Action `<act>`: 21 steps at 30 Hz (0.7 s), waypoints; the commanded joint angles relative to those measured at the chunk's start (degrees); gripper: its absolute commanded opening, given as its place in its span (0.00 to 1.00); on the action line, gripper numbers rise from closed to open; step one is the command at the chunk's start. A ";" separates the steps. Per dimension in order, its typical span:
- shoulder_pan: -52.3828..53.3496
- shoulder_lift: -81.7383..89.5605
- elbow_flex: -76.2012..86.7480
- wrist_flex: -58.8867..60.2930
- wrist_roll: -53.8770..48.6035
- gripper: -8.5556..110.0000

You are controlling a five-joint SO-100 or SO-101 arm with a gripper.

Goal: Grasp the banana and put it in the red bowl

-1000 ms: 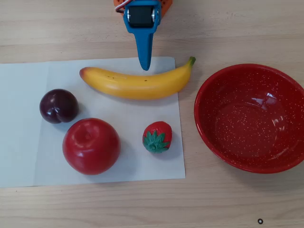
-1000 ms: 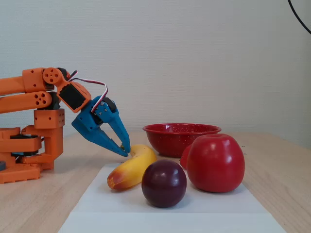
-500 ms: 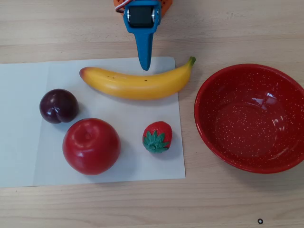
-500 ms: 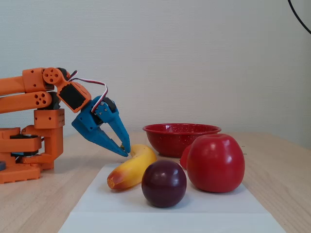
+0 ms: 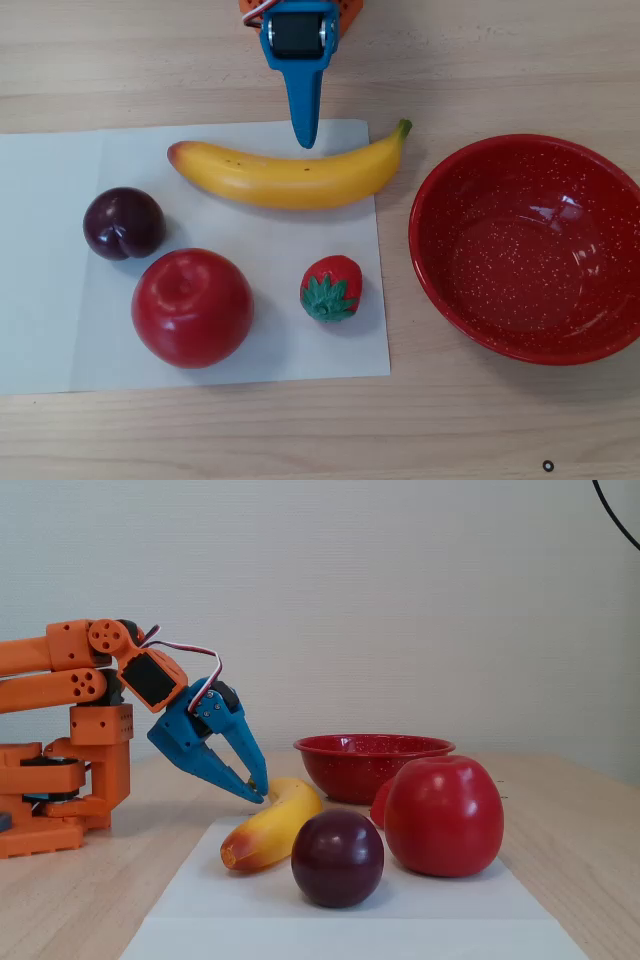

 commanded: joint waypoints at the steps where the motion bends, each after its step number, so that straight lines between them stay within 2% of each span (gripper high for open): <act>1: -2.20 -3.16 -1.41 -0.97 1.85 0.08; 21: -2.81 -20.92 -25.93 12.48 5.27 0.08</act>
